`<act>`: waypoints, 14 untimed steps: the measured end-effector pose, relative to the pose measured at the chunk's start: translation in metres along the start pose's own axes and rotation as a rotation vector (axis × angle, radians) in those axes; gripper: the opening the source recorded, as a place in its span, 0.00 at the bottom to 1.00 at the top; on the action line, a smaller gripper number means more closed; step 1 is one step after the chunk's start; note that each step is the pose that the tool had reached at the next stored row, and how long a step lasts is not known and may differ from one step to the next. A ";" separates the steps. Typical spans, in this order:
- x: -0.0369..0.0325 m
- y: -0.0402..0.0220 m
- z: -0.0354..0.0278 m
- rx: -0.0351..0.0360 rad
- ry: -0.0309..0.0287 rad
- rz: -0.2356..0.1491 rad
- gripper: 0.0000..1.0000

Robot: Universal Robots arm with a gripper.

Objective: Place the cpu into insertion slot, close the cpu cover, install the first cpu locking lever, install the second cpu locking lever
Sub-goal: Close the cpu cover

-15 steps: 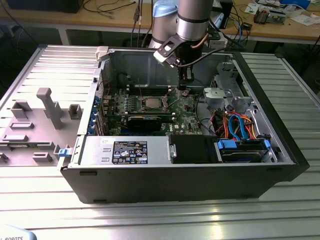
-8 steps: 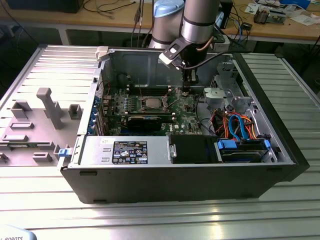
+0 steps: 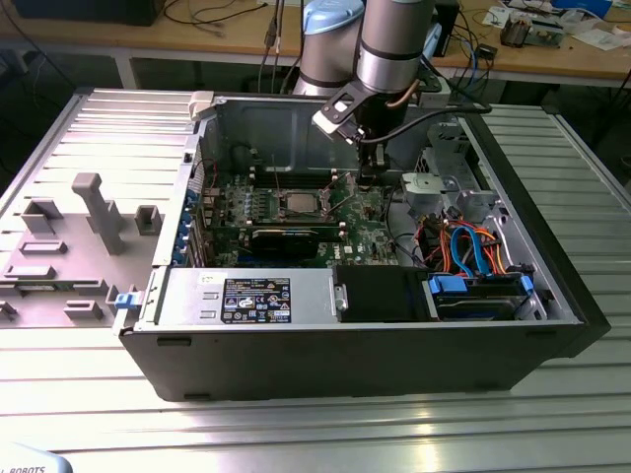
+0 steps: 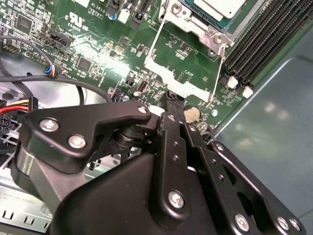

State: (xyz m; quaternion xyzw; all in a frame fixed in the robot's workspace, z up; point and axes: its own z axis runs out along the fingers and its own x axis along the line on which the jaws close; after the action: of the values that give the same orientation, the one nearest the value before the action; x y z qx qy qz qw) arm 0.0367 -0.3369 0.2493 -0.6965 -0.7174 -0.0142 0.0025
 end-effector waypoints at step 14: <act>0.0001 -0.0031 0.0017 0.0003 0.0000 0.000 0.11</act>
State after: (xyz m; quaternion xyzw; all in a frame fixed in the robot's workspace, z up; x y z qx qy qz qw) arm 0.0336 -0.3369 0.2476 -0.6965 -0.7174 -0.0141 0.0026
